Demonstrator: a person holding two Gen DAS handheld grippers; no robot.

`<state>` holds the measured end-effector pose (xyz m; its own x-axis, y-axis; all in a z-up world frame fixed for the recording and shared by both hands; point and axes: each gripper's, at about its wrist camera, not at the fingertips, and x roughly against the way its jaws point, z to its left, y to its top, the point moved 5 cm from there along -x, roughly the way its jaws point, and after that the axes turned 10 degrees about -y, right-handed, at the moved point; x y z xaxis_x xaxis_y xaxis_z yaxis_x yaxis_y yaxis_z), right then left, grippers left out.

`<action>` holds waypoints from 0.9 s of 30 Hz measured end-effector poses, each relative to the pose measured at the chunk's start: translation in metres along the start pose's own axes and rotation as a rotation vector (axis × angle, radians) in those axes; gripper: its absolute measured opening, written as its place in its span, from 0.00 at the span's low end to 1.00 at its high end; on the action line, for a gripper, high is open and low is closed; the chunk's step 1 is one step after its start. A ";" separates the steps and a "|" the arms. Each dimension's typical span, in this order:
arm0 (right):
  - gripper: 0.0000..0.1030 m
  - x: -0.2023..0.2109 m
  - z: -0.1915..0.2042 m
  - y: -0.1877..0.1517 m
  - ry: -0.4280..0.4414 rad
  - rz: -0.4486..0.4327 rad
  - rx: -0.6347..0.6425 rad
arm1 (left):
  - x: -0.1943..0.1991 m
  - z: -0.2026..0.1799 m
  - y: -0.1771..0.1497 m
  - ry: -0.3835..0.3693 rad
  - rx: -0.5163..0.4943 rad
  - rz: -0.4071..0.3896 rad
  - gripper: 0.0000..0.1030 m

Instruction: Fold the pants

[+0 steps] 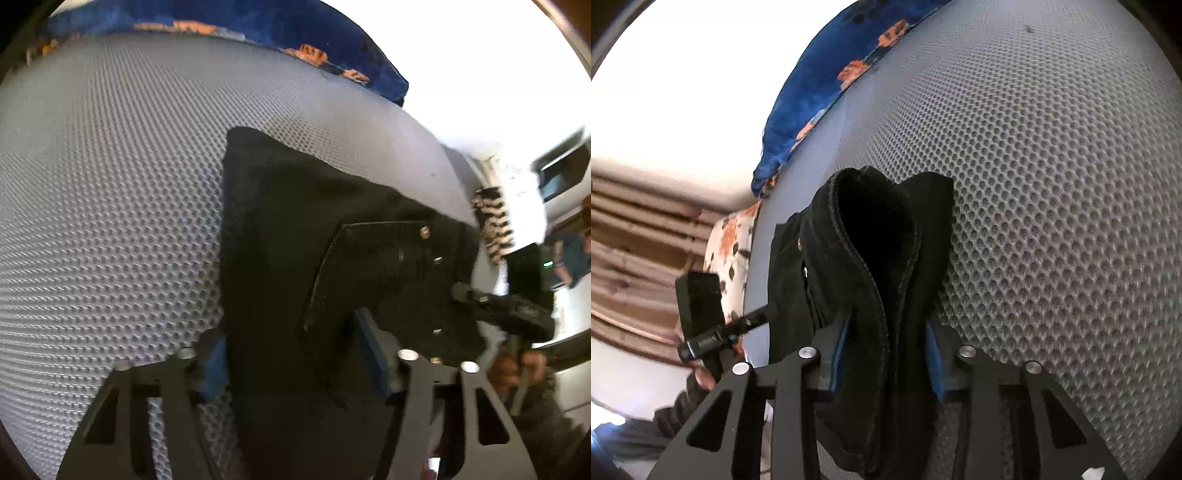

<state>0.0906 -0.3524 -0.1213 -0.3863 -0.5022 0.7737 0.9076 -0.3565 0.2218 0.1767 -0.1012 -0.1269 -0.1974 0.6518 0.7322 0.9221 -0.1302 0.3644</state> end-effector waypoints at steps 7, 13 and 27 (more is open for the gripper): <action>0.23 0.014 0.023 -0.008 -0.093 -0.100 -0.012 | 0.005 -0.010 -0.001 0.046 -0.025 -0.040 0.18; 0.21 0.023 0.051 -0.012 -0.123 -0.139 -0.013 | 0.027 -0.009 -0.009 0.043 -0.062 -0.064 0.13; 0.20 -0.008 0.131 -0.026 -0.083 -0.089 0.105 | 0.102 0.022 -0.026 0.113 -0.064 -0.139 0.13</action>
<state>0.0918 -0.2358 -0.0553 -0.4549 -0.4043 0.7935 0.8844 -0.3099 0.3491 0.1397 -0.0150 -0.0747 -0.3609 0.5795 0.7307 0.8610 -0.0941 0.4999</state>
